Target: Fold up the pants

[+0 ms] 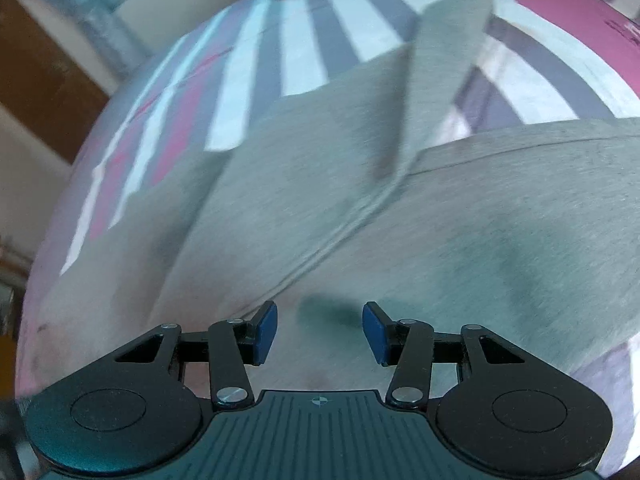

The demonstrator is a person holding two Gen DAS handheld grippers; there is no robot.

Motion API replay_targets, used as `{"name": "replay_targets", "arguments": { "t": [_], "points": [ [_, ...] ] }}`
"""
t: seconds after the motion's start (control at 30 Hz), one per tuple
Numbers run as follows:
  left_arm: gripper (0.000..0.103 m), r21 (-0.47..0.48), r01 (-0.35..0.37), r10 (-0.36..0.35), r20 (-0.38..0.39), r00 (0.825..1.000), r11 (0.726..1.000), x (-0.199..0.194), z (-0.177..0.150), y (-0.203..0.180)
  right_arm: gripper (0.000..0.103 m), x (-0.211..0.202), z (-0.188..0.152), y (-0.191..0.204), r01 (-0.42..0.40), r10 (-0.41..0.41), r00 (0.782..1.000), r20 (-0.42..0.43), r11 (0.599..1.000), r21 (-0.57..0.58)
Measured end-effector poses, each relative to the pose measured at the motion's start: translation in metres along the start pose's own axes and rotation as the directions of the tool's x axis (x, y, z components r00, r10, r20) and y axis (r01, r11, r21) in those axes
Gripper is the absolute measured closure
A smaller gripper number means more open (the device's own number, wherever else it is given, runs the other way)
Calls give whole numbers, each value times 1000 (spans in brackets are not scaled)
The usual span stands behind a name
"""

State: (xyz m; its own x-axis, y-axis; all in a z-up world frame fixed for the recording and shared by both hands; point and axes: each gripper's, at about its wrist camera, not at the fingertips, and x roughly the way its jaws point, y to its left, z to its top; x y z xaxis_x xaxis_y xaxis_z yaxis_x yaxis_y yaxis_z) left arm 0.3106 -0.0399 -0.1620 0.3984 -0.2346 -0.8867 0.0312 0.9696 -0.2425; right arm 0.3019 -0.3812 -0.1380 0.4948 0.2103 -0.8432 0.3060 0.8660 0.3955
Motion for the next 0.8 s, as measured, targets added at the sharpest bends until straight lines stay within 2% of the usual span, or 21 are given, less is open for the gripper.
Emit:
{"name": "replay_targets", "arguments": {
  "t": [0.1, 0.23, 0.3, 0.33, 0.43, 0.6, 0.7, 0.8],
  "points": [
    [65, -41, 22, -23, -13, 1000, 999, -1, 4, 6, 55, 9, 13, -6, 6, -7, 1000, 17, 999, 53],
    [65, -30, 15, -16, -14, 1000, 999, 2, 3, 3, 56, 18, 26, -8, 10, -17, 998, 64, 994, 108],
    [65, -19, 8, -8, -13, 1000, 1000, 3, 3, -2, 87, 21, 27, -5, 4, -13, 997, 82, 994, 108],
    [65, -19, 5, -6, -13, 1000, 1000, 3, 3, -2, 96, 18, 24, -3, 4, -14, 995, 96, 995, 99],
    [65, -14, 4, -4, -15, 1000, 1000, 4, 4, -3, 98, 4, 16, 0, -5, -3, 986, 165, 999, 43],
    [65, 2, 8, -8, -11, 1000, 1000, 2, 3, -3, 98, -48, -1, -1, -29, 35, 961, 275, 999, -26],
    [65, 13, 4, -4, -8, 1000, 1000, 1, 2, -4, 98, -83, -27, -1, -38, 61, 949, 309, 996, -81],
    [65, 32, -5, 5, -4, 1000, 999, 2, 0, -7, 98, -96, -60, -9, -27, 52, 950, 308, 996, -84]
  ]
}}
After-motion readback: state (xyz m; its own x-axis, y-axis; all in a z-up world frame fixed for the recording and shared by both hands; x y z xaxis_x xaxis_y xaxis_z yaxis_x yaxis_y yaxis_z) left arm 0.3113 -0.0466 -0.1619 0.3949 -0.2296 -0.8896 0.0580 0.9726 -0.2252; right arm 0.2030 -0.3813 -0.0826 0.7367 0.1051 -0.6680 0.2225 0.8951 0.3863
